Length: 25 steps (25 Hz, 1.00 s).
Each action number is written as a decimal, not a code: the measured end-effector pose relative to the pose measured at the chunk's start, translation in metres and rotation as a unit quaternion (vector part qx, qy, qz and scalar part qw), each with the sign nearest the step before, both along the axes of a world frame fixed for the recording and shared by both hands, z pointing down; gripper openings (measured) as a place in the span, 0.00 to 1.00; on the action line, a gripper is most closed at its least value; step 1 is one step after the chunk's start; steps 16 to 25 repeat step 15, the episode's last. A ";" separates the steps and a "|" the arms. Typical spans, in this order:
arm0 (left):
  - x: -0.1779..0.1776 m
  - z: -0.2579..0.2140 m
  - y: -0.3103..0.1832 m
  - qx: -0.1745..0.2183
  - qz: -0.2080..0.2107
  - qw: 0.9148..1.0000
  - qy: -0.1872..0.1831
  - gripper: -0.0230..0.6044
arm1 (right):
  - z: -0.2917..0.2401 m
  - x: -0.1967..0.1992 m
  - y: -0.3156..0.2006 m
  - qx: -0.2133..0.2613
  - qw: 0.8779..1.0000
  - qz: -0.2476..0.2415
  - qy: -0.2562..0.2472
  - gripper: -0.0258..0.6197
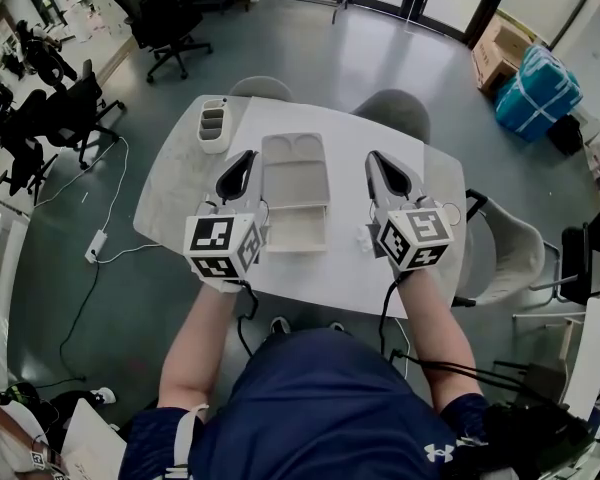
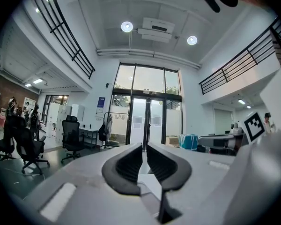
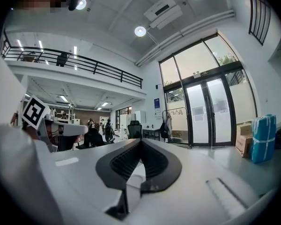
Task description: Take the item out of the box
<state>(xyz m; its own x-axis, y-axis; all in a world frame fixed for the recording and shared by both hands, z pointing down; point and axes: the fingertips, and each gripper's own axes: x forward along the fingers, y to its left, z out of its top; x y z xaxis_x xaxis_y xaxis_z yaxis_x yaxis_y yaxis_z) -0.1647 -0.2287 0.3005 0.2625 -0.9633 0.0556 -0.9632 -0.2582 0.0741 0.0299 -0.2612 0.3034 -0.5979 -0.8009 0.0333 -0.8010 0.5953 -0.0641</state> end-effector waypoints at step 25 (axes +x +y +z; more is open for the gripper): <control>0.006 -0.003 -0.001 0.000 0.013 1.000 -0.007 0.09 | -0.007 0.003 0.005 0.012 1.000 0.003 0.015 0.04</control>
